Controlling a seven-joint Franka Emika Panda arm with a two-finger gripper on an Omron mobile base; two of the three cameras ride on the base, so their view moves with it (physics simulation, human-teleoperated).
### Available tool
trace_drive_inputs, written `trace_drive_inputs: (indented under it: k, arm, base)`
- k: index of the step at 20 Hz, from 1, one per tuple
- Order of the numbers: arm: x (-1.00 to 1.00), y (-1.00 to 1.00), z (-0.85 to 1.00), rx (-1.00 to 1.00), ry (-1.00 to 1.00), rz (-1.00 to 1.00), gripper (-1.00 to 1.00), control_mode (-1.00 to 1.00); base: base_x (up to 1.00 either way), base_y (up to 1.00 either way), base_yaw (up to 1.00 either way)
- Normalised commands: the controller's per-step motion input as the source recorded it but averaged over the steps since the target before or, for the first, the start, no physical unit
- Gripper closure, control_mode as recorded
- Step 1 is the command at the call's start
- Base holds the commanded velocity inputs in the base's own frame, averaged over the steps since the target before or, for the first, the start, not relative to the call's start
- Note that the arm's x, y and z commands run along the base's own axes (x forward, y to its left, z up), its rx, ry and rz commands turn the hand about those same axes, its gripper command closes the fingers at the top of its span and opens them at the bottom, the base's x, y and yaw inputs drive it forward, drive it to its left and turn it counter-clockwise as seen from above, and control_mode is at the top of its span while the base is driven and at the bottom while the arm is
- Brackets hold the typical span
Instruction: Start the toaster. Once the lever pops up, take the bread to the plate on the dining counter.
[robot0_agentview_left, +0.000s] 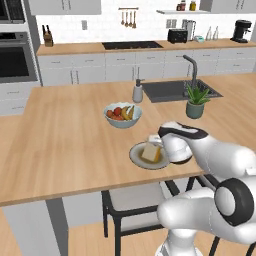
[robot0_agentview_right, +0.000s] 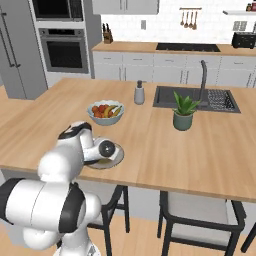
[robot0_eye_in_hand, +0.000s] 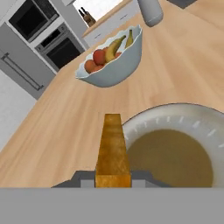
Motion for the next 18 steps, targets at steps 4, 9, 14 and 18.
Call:
trace_drive_inputs:
  k: [4, 9, 14, 18]
  arm:
    - [0.16, 0.0, -0.18, 0.0, 0.01, 0.0, 1.0, -1.0]
    - [0.14, 0.0, -0.25, 0.0, 0.0, 0.0, 1.0, -1.0]
    - [0.36, 0.0, -0.22, 0.0, 0.0, 0.0, 1.0, -1.0]
    - [0.07, 0.0, -0.18, 0.0, 0.01, -0.01, -1.0, -1.0]
  base:
    - [0.0, 0.0, 0.0]
    - [0.0, 0.0, 0.0]
    - [0.0, 0.0, 0.0]
    - [0.0, 0.0, 0.0]
